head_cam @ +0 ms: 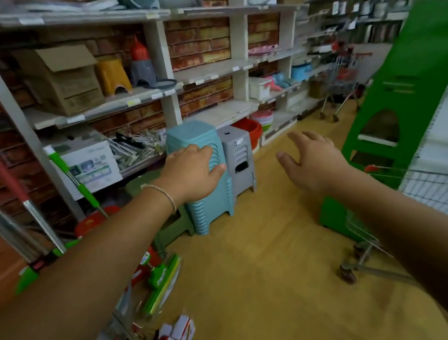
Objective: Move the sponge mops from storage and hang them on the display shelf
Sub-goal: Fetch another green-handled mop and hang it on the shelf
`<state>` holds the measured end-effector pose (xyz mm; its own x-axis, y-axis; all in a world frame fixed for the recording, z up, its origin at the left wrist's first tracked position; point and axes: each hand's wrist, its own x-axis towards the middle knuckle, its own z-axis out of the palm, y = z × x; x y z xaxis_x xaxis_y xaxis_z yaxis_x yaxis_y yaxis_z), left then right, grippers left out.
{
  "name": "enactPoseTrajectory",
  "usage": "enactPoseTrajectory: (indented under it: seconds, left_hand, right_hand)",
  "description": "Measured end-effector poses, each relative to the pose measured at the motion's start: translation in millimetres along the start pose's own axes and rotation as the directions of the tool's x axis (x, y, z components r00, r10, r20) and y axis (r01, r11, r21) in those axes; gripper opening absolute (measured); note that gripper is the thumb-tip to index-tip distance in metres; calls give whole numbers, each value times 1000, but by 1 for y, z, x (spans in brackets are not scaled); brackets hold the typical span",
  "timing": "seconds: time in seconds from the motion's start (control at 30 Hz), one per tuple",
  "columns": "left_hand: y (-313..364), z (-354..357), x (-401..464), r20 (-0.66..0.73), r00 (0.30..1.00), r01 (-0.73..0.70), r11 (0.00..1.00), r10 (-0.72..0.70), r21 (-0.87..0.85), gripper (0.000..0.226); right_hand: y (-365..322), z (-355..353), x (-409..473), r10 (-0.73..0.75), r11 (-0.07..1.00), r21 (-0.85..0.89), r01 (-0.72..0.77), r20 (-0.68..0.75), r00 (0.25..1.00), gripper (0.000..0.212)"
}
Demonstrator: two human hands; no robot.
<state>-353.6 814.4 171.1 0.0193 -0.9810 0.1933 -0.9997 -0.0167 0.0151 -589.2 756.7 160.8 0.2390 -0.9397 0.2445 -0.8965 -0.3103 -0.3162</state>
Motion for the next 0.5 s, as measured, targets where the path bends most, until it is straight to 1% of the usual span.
enactPoseTrajectory:
  seconds: [0.23, 0.37, 0.5]
  left_hand:
    - [-31, 37, 93, -22, 1000, -14, 1000, 13, -25, 54]
    - [-58, 55, 166, -28, 999, -23, 998, 22, -58, 56]
    - [-87, 63, 244, -36, 999, -37, 996, 34, -79, 58]
  right_hand:
    - [9, 25, 86, 15, 1000, -7, -15, 13, 1000, 66]
    - [8, 45, 147, 27, 999, -31, -27, -20, 999, 64]
    - [1, 60, 221, 48, 998, -46, -48, -7, 999, 65]
